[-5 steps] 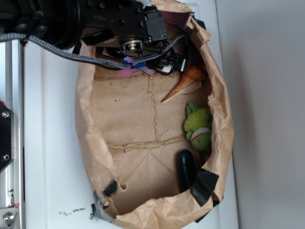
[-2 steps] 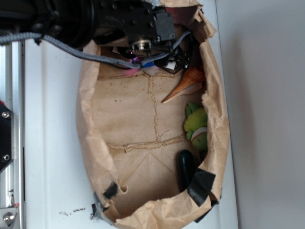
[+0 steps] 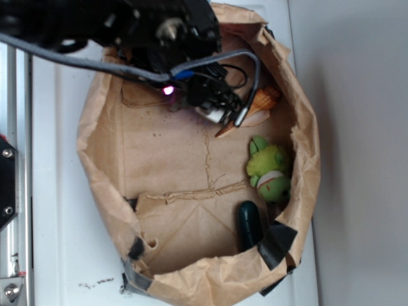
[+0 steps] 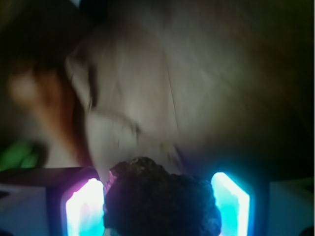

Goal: Grab the rock.

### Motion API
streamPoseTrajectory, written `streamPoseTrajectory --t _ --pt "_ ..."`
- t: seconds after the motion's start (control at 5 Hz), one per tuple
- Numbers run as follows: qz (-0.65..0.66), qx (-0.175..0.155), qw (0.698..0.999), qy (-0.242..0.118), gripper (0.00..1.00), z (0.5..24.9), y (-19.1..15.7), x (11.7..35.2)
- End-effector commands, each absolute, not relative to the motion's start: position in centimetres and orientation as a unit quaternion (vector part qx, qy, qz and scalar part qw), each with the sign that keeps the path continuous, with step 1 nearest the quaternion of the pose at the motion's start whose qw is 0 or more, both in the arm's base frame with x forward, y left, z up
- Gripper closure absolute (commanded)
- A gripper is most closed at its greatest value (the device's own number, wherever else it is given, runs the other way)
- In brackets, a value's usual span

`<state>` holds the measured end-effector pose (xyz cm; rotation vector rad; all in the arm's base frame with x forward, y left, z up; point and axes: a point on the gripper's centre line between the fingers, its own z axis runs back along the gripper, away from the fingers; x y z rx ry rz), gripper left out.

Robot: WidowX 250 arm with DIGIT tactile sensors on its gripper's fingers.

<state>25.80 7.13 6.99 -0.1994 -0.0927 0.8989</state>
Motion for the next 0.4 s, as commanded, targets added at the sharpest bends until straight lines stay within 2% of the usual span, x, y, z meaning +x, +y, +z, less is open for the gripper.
streamPoseTrajectory --t 0.0,0.2 --pt "0.344 -0.118 0.931 -0.029 1.00 12.97 5.71 25.66" --pt "0.331 -0.120 0.935 -0.039 1.00 13.61 5.18 24.97"
